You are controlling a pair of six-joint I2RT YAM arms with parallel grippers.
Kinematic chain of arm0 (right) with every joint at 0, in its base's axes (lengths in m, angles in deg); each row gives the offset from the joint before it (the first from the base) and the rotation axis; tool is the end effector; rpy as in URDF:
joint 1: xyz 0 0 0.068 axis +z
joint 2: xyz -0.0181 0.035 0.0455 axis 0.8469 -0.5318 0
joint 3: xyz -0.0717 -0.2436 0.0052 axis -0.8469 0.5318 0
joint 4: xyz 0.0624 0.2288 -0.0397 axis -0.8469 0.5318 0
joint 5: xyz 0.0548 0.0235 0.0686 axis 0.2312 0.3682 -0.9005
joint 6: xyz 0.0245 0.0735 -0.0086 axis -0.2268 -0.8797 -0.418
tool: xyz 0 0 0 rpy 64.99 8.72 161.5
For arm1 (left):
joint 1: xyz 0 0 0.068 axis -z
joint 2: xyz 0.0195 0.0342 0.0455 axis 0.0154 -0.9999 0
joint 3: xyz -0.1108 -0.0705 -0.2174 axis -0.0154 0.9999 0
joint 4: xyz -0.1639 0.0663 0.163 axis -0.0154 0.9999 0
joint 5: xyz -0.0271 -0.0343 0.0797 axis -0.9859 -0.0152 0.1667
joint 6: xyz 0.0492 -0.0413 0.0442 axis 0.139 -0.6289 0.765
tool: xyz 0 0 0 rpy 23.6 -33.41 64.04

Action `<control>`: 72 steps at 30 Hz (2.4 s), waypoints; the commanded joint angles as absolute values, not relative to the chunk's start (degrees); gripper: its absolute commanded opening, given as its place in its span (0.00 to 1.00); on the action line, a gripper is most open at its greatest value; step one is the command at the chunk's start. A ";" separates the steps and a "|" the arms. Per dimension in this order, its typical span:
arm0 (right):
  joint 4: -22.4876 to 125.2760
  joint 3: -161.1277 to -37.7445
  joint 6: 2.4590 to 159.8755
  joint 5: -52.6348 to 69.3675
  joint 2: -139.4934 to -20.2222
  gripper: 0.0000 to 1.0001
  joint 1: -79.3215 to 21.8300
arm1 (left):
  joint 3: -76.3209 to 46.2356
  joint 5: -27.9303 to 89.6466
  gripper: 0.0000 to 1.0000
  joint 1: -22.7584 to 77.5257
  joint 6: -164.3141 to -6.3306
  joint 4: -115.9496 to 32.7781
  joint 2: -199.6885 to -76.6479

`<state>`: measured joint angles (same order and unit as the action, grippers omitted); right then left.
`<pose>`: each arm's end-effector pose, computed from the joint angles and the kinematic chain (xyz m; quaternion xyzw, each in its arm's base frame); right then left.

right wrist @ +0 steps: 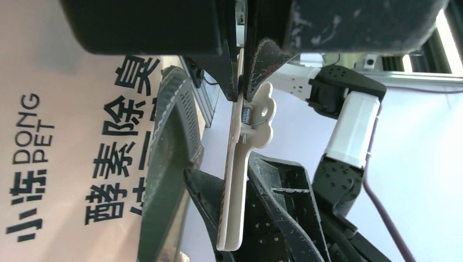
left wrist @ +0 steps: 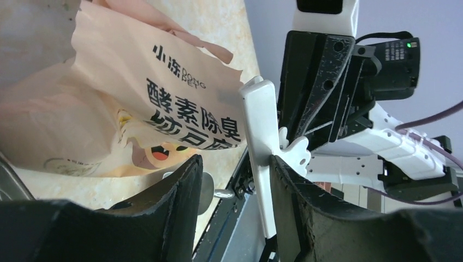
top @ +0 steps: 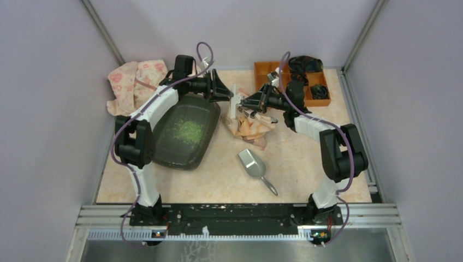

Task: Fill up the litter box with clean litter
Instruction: Pick up the clamp at the center of the board.

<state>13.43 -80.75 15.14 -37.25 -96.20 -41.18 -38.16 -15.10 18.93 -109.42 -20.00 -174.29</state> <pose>0.3424 0.1584 0.2510 0.0335 0.7177 0.6639 0.2073 0.3938 -0.1851 0.2704 0.0840 0.8146 -0.5453 0.1790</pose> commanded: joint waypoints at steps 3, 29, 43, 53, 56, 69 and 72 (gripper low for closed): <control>0.02 -82.37 8.93 -41.35 -95.35 0.00 -40.65 | -34.61 -20.34 0.54 18.55 -116.10 -33.81 -171.61; -6.39 -82.59 3.38 -42.76 -95.84 0.00 -38.51 | -24.85 -25.59 0.52 18.37 -139.55 -64.44 -168.24; -4.74 -83.39 3.52 -42.03 -95.28 0.00 -37.67 | -25.03 -25.44 0.16 18.20 -138.94 -63.55 -167.07; -2.80 -84.36 4.80 -45.99 -92.76 0.27 -38.51 | -27.27 -25.95 0.13 17.61 -134.64 -57.94 -166.11; -2.86 -83.69 5.27 -46.88 -91.58 0.38 -39.29 | -26.39 -26.78 0.13 17.17 -136.30 -60.10 -165.96; 3.49 -86.07 10.55 -47.14 -90.27 0.47 -39.16 | -24.00 -27.41 0.13 16.85 -141.62 -66.96 -165.82; 11.13 -87.36 15.69 -46.32 -90.40 0.47 -38.74 | -23.83 -27.52 0.13 16.88 -142.23 -67.53 -165.68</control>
<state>3.77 -83.46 8.37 -46.86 -91.94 -39.48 -24.32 -26.46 17.16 -141.29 -64.02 -167.86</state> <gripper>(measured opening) 0.473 0.200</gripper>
